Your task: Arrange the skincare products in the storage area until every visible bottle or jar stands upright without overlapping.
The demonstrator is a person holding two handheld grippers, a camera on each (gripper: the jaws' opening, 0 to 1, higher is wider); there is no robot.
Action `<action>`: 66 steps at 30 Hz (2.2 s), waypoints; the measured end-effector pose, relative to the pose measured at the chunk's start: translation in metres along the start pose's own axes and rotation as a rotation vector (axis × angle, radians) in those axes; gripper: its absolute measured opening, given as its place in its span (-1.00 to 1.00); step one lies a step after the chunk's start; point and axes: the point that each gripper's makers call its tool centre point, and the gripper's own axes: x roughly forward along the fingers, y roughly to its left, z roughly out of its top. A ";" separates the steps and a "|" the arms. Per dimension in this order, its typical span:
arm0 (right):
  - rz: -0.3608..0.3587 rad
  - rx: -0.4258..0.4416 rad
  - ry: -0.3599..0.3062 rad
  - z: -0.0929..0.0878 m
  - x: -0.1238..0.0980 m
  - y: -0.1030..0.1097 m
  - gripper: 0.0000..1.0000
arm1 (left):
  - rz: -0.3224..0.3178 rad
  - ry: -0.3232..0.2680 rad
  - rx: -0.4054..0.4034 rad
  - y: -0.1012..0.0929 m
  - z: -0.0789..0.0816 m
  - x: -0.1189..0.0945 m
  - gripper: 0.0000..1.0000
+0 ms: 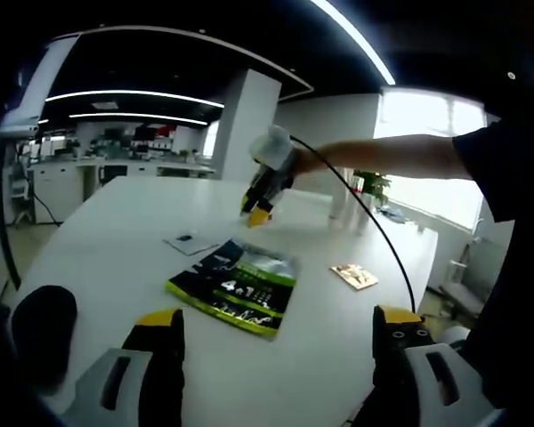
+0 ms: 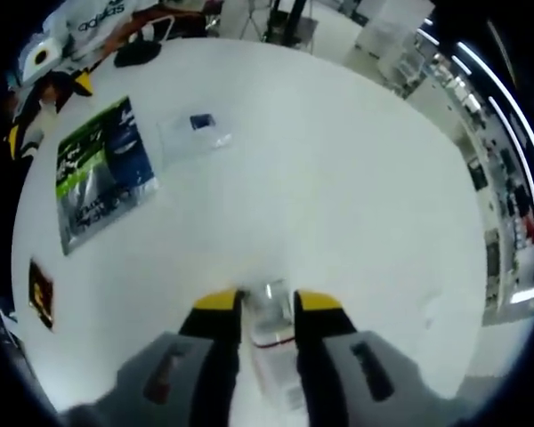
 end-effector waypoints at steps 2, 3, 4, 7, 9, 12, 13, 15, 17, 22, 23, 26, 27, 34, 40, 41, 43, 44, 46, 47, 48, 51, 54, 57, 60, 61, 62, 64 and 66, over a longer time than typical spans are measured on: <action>0.003 -0.006 0.002 0.000 0.000 0.001 -0.57 | 0.000 0.000 0.001 0.000 0.000 0.000 0.78; 0.003 -0.007 0.003 0.000 0.000 0.001 -0.57 | 0.000 0.000 0.001 0.000 0.000 0.000 0.78; 0.002 -0.008 0.003 0.000 0.000 0.001 -0.57 | 0.001 0.000 0.000 0.000 0.000 0.000 0.78; 0.001 -0.013 0.002 0.001 0.000 0.001 -0.58 | 0.002 -0.001 0.000 0.000 -0.001 -0.001 0.77; -0.006 -0.010 -0.007 0.000 0.000 0.001 -0.59 | 0.003 0.001 0.000 0.001 -0.001 -0.001 0.77; -0.019 0.014 -0.029 -0.001 -0.002 0.000 -0.62 | 0.004 0.001 -0.001 0.001 -0.002 -0.002 0.77; -0.024 0.014 -0.035 -0.001 -0.002 0.000 -0.62 | 0.005 0.001 0.000 0.001 -0.002 -0.002 0.76; -0.037 0.026 -0.048 -0.001 -0.004 -0.001 -0.63 | 0.004 0.001 -0.001 0.001 -0.002 -0.002 0.76; -0.052 0.041 -0.075 0.001 -0.007 -0.002 -0.63 | 0.004 0.000 0.001 0.000 -0.002 -0.002 0.76; -0.120 0.090 -0.158 0.007 -0.020 -0.008 -0.64 | 0.000 0.001 0.005 -0.003 -0.002 -0.002 0.76; -0.133 0.099 -0.179 0.009 -0.022 -0.009 -0.64 | -0.002 0.001 0.005 -0.004 -0.002 -0.002 0.76; -0.153 0.116 -0.203 0.008 -0.028 -0.010 -0.64 | -0.004 0.000 0.009 -0.005 -0.002 -0.002 0.76; -0.155 0.121 -0.210 0.008 -0.029 -0.009 -0.64 | -0.004 0.001 0.010 -0.006 -0.002 -0.002 0.76; -0.216 0.155 -0.286 0.013 -0.043 -0.011 -0.64 | -0.004 0.001 0.016 -0.008 -0.001 -0.004 0.75; -0.315 0.165 -0.374 0.026 -0.060 -0.020 -0.65 | -0.006 0.001 0.023 -0.011 0.001 -0.004 0.75; -0.322 0.166 -0.389 0.028 -0.063 -0.019 -0.65 | -0.008 0.000 0.025 -0.011 0.002 -0.004 0.75; -0.348 0.173 -0.418 0.028 -0.067 -0.024 -0.65 | -0.010 0.003 0.031 -0.013 0.003 -0.003 0.75; -0.362 0.175 -0.435 0.029 -0.069 -0.028 -0.65 | -0.011 0.005 0.032 -0.013 0.003 -0.003 0.75; -0.369 0.187 -0.464 0.031 -0.071 -0.029 -0.65 | -0.011 0.004 0.036 -0.013 0.004 -0.004 0.75; -0.374 0.195 -0.475 0.032 -0.072 -0.028 -0.65 | -0.010 0.005 0.037 -0.013 0.004 -0.004 0.75; -0.378 0.201 -0.484 0.032 -0.073 -0.027 -0.65 | -0.010 0.006 0.038 -0.013 0.005 -0.004 0.75; -0.399 0.214 -0.511 0.034 -0.074 -0.024 -0.65 | -0.011 0.008 0.042 -0.014 0.006 -0.003 0.75; -0.399 0.246 -0.543 0.035 -0.074 -0.021 -0.65 | -0.014 0.008 0.046 -0.016 0.007 -0.002 0.75; -0.401 0.258 -0.555 0.034 -0.072 -0.017 -0.65 | -0.015 0.016 0.043 -0.017 0.006 -0.001 0.76; -0.418 0.270 -0.585 0.036 -0.076 -0.015 -0.65 | -0.015 0.014 0.046 -0.017 0.007 -0.001 0.76; -0.429 0.280 -0.603 0.037 -0.079 -0.015 -0.65 | -0.015 0.015 0.048 -0.017 0.007 -0.001 0.76; -0.435 0.297 -0.621 0.038 -0.082 -0.016 -0.65 | -0.015 0.018 0.048 -0.017 0.007 -0.001 0.76; -0.458 0.322 -0.651 0.039 -0.088 -0.019 -0.65 | -0.015 0.016 0.050 -0.017 0.007 -0.001 0.75; -0.467 0.363 -0.701 0.040 -0.096 -0.021 -0.65 | -0.014 0.016 0.051 -0.017 0.007 0.000 0.75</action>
